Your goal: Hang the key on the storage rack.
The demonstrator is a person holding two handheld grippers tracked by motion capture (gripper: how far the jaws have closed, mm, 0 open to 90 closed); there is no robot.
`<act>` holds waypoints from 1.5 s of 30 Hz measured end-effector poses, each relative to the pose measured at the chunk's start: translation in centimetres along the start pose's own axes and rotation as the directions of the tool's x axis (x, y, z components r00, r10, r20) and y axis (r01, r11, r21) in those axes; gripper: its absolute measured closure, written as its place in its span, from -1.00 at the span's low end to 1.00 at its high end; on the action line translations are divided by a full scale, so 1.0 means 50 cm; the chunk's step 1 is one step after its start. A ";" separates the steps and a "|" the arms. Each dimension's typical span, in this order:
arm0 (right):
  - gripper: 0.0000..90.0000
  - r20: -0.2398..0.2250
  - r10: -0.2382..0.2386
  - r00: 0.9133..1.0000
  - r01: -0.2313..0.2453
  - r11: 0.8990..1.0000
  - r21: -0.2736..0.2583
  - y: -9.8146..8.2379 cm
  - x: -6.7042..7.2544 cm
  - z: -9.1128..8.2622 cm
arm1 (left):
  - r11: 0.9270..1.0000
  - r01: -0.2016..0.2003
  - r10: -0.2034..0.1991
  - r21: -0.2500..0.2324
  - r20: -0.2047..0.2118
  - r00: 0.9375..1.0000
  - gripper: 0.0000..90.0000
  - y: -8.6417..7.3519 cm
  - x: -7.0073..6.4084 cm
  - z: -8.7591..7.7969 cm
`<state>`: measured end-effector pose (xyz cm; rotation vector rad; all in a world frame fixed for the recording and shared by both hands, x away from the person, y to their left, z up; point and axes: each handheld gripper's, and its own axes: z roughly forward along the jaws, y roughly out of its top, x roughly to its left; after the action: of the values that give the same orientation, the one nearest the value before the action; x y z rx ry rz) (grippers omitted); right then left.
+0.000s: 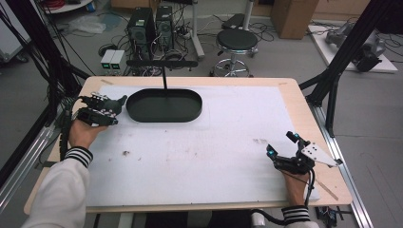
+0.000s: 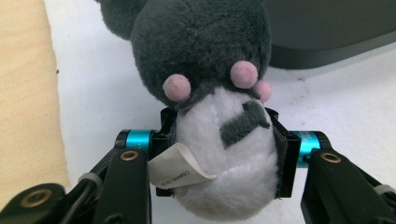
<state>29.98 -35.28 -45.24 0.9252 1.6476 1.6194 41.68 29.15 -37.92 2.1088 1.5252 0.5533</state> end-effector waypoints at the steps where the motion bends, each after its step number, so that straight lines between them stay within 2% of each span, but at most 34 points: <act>1: -0.96 0.000 0.001 1.000 -0.001 1.000 -0.001 0.000 0.000 0.000 | 1.000 -0.003 0.003 -0.006 0.006 1.000 0.22 0.001 -0.001 -0.002; 8: -0.96 0.000 0.000 1.000 0.000 1.000 0.000 0.000 0.000 0.000 | 0.998 -0.021 0.022 -0.052 0.030 0.999 0.21 0.004 -0.011 -0.017; 9: -0.96 0.000 0.000 1.000 0.000 1.000 0.000 0.000 0.000 0.000 | 0.997 -0.018 0.022 -0.073 0.048 0.999 0.22 0.004 -0.013 -0.021; 10: -0.96 0.000 0.000 1.000 0.000 1.000 0.000 0.000 0.000 0.000 | 0.997 -0.018 0.022 -0.073 0.048 0.999 0.21 0.004 -0.013 -0.021; 12: -0.95 0.002 0.001 1.000 -0.001 1.000 0.000 0.000 0.000 0.000 | 0.994 -0.030 0.037 -0.106 0.069 0.997 0.21 0.005 -0.016 -0.027; 13: -0.96 0.001 -0.002 1.000 0.002 1.000 -0.003 0.000 0.000 0.001 | 0.994 -0.030 0.037 -0.106 0.069 0.997 0.21 0.005 -0.016 -0.027; 15: -0.96 0.000 -0.001 1.000 0.001 1.000 -0.003 0.000 0.000 0.001 | 0.992 -0.062 0.071 -0.114 0.073 0.995 0.21 0.011 -0.023 -0.036; 16: -0.96 0.000 -0.001 1.000 0.001 1.000 -0.003 0.000 0.000 0.001 | 0.992 -0.062 0.071 -0.114 0.073 0.995 0.21 0.011 -0.023 -0.036; 18: -0.96 0.000 -0.003 1.000 0.003 1.000 -0.003 0.000 0.001 0.001 | 0.987 -0.088 0.098 -0.131 0.070 0.993 0.22 0.022 -0.030 -0.048; 23: -0.96 0.000 -0.003 1.000 0.003 1.000 -0.003 0.000 0.001 0.001 | 0.976 -0.113 0.129 -0.185 0.076 0.989 0.21 0.061 -0.050 -0.082; 28: -0.96 0.000 -0.008 1.000 0.008 1.000 -0.005 0.000 0.000 0.001 | 0.972 -0.120 0.137 -0.200 0.073 0.988 0.22 0.077 -0.058 -0.093; 35: -0.96 0.001 -0.009 1.000 0.009 1.000 -0.005 0.000 0.000 0.001 | 0.968 -0.111 0.131 -0.223 0.076 0.988 0.21 0.094 -0.063 -0.101; 45: -0.96 -0.001 -0.006 1.000 0.006 1.000 -0.005 0.000 0.000 0.001 | 0.968 -0.106 0.127 -0.225 0.082 0.988 0.22 0.110 -0.061 -0.107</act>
<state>30.02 -35.25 -45.25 0.9162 1.6446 1.6189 41.86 25.53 -30.52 2.0312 1.2322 0.6233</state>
